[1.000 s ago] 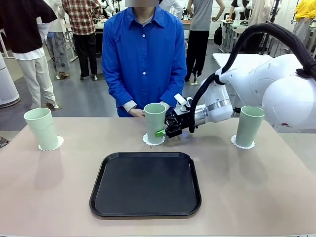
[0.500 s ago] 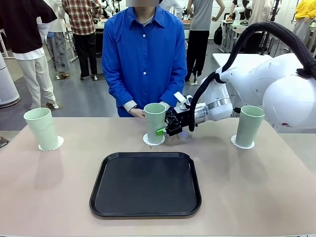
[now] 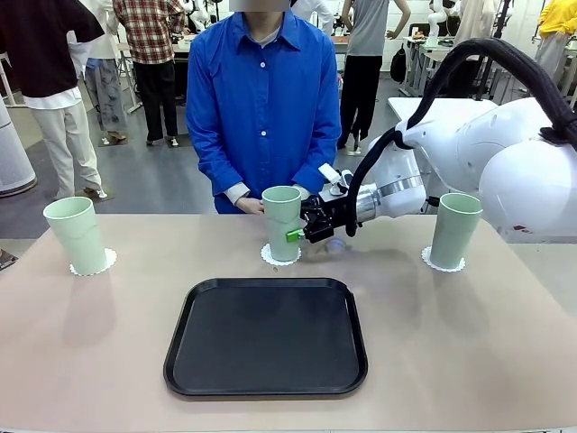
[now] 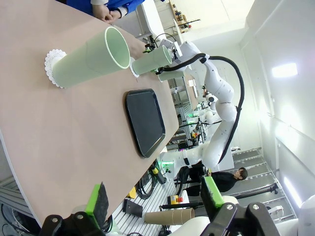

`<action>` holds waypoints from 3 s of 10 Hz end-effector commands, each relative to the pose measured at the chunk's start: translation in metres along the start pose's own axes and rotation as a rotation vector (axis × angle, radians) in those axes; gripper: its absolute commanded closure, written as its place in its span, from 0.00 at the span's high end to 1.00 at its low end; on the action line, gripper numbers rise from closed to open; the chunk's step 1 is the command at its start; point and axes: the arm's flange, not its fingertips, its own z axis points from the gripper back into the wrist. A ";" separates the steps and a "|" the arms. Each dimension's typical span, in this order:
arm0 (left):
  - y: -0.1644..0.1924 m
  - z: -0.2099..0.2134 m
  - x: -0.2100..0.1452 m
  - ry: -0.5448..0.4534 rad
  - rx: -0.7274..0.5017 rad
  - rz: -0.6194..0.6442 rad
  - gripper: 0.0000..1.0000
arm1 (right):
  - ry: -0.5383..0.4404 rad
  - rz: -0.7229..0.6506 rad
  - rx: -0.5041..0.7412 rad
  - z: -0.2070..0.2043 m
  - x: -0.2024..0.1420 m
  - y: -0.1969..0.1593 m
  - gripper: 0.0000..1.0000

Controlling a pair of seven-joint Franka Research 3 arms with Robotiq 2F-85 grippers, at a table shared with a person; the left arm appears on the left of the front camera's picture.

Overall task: Place coasters on the table and set cups on them.
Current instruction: Take one Reusable plastic cup from the Flat Tray and place it on a coaster set by the human.

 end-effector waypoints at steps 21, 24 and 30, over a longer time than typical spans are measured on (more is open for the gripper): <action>-0.002 0.001 -0.002 0.004 -0.003 -0.005 1.00 | 0.156 0.001 0.001 0.052 0.065 -0.013 1.00; -0.002 0.001 -0.002 0.004 -0.003 -0.005 1.00 | 0.221 0.045 -0.079 0.074 0.103 0.005 1.00; -0.002 0.001 -0.002 0.004 -0.003 -0.005 1.00 | 0.700 -0.227 -0.678 0.038 0.254 0.102 1.00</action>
